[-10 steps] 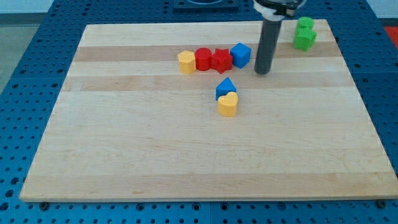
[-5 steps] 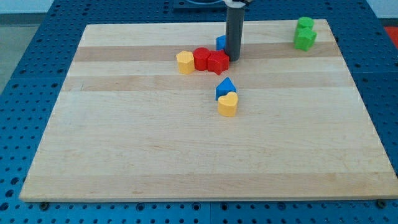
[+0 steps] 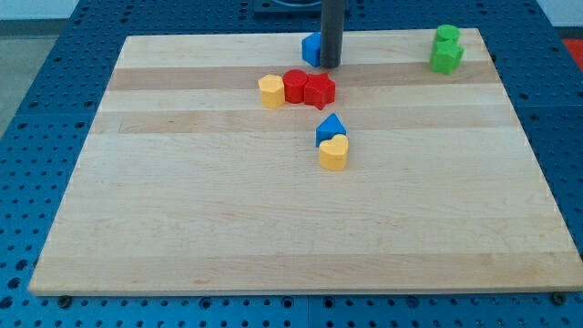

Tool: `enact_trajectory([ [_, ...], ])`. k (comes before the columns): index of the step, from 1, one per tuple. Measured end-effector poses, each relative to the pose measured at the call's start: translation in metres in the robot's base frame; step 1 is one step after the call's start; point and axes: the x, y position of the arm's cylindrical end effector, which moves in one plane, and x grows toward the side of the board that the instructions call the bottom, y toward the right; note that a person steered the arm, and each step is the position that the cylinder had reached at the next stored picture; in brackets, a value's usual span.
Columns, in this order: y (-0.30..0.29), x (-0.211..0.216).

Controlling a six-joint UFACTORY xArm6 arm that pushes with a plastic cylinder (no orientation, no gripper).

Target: Point your arm at red circle

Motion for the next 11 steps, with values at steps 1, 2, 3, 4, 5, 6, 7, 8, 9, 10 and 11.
enact_trajectory([
  [1,0.025,0.032],
  [2,0.035,0.064],
  [3,0.031,0.092],
  [4,0.012,0.097],
  [5,-0.005,0.096],
  [6,-0.017,0.094],
  [7,-0.019,0.088],
  [8,-0.019,0.078],
  [9,-0.025,0.069],
  [10,-0.039,0.057],
  [11,-0.053,0.050],
])
